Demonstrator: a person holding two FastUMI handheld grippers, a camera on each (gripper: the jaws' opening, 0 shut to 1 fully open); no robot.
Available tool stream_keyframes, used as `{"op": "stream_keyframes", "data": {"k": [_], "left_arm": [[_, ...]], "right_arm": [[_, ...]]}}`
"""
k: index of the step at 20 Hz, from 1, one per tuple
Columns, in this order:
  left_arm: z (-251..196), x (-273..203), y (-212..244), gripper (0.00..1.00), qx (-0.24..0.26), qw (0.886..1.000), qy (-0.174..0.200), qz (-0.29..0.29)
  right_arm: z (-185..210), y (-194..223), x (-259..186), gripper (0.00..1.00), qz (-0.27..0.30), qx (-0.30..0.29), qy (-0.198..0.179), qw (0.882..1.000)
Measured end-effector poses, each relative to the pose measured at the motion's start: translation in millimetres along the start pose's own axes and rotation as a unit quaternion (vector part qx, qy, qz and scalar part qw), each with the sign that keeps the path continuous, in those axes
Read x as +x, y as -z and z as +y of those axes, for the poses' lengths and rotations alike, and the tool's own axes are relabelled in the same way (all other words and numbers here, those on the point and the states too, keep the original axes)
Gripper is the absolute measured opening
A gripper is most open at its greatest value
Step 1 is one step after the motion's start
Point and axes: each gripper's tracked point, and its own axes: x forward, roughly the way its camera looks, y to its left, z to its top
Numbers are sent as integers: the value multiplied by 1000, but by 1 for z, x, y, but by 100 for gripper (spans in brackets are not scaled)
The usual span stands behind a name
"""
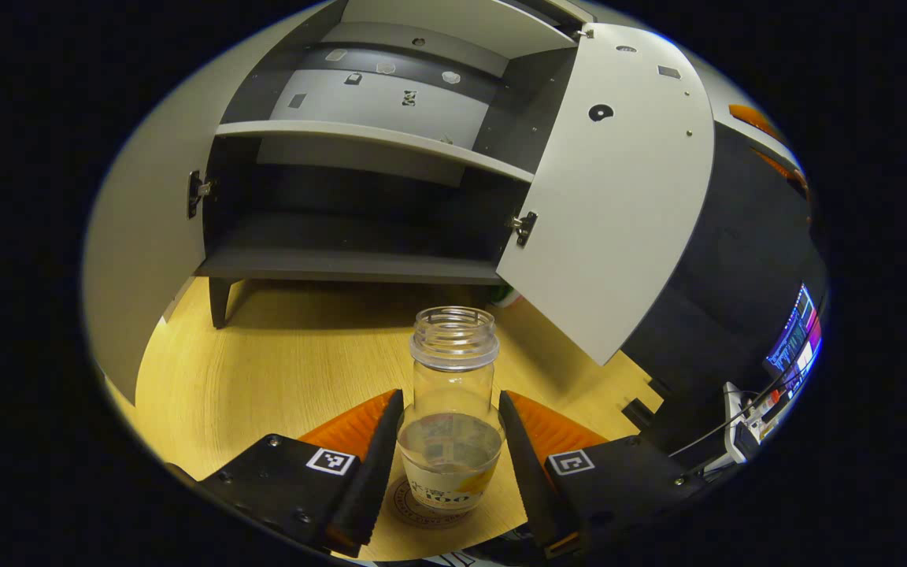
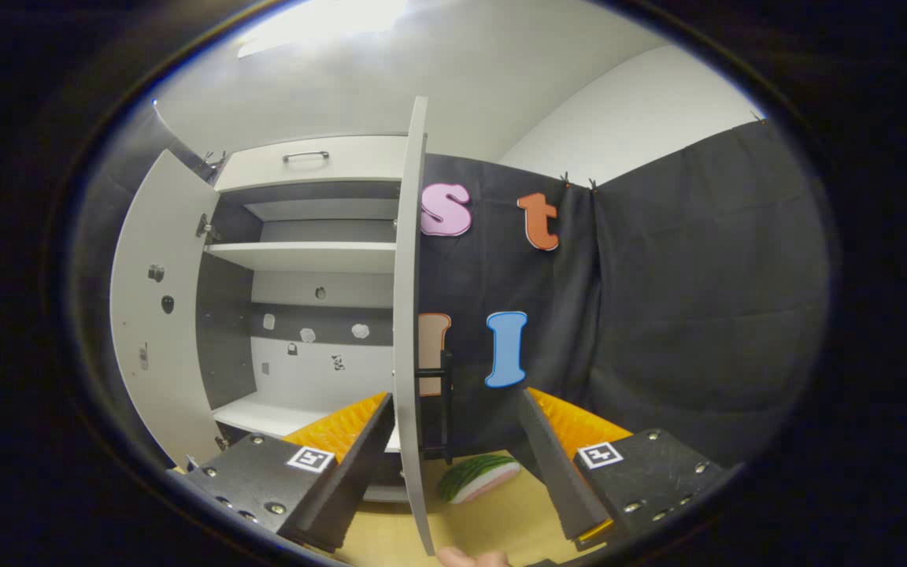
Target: Grasp the bottle in the cabinet with the left hand and place it on the coaster, then close the right door with the right hand and the left door with the left hand.
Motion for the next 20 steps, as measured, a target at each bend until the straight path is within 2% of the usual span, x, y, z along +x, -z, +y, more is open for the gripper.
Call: {"op": "stream_keyframes", "data": {"k": [4,8,20], "left_arm": [[4,4,12,75,-10,1000,-10,10],[7,7,7,76,0,999,-31,-24],[3,4,26,80,12,999,-31,-16]], "right_arm": [[1,1,1,95,2,-10,-2,1000],[1,2,3,95,4,-11,-3,1000],[1,8,6,95,8,-14,-4,1000]]}}
